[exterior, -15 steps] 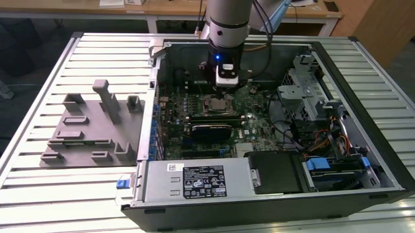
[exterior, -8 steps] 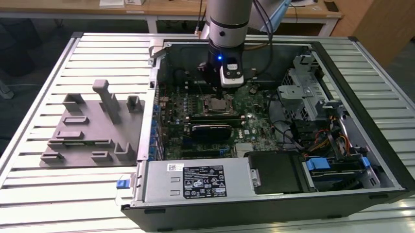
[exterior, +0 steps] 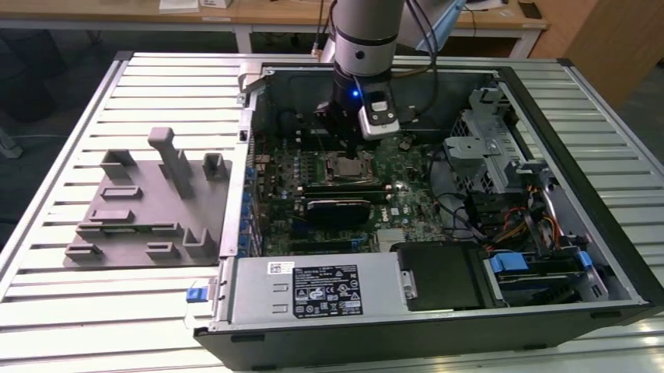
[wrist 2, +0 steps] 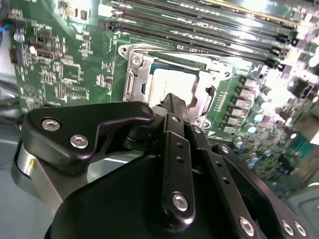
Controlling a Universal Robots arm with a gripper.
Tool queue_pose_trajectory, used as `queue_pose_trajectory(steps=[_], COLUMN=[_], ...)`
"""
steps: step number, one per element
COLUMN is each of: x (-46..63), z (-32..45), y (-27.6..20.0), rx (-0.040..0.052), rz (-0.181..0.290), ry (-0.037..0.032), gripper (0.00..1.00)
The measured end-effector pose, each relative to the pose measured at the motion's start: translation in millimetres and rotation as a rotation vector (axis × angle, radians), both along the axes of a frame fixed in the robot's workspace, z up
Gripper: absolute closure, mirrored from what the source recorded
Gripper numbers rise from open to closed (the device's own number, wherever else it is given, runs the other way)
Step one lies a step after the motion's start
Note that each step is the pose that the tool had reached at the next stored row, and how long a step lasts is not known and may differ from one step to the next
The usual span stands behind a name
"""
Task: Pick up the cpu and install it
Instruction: 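Close the cpu cover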
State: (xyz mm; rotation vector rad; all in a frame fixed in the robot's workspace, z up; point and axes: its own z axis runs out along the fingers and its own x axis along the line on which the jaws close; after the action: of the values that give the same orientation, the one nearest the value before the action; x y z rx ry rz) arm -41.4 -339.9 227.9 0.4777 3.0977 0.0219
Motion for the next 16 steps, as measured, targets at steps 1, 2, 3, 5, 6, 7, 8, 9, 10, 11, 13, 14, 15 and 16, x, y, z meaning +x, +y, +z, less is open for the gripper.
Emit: queue_pose_trajectory(steps=[1, 2, 3, 5, 6, 7, 8, 9, 10, 11, 13, 14, 15, 16], x=[0.0, 0.0, 0.0, 0.0, 0.0, 0.0, 0.0, 0.0, 0.0, 0.0, 0.0, 0.0, 0.0, 0.0], z=[0.0, 0.0, 0.0, -0.1, -0.1, -0.2, -0.2, -0.3, -0.5, -0.6, -1.0, -1.1, -1.2, -1.2], y=[0.0, 0.0, 0.0, 0.0, 0.0, 0.0, 0.0, 0.0, 0.0, 0.0, 0.0, -0.1, -0.1, -0.1], rx=[0.0000, 0.0000, 0.0000, 0.0000, -0.0001, -0.0001, -0.0001, -0.0001, -0.0001, 0.0000, 0.0000, -0.0001, -0.0001, -0.0002], rz=[0.017, 0.034, 0.051, 0.089, 0.107, 0.125, 0.143, 0.161, 0.179, 0.198, 0.231, 0.241, 0.242, 0.242], ry=[0.0000, 0.0000, 0.0000, 0.0000, 0.0000, 0.0001, 0.0001, 0.0000, 0.0000, 0.0000, 0.0000, 0.0001, 0.0002, 0.0002], gripper=[0.89, 0.89, 0.89, 0.89, 0.89, 0.89, 0.89, 0.89, 0.89, 0.89, 0.89, 0.89, 0.89, 0.89])
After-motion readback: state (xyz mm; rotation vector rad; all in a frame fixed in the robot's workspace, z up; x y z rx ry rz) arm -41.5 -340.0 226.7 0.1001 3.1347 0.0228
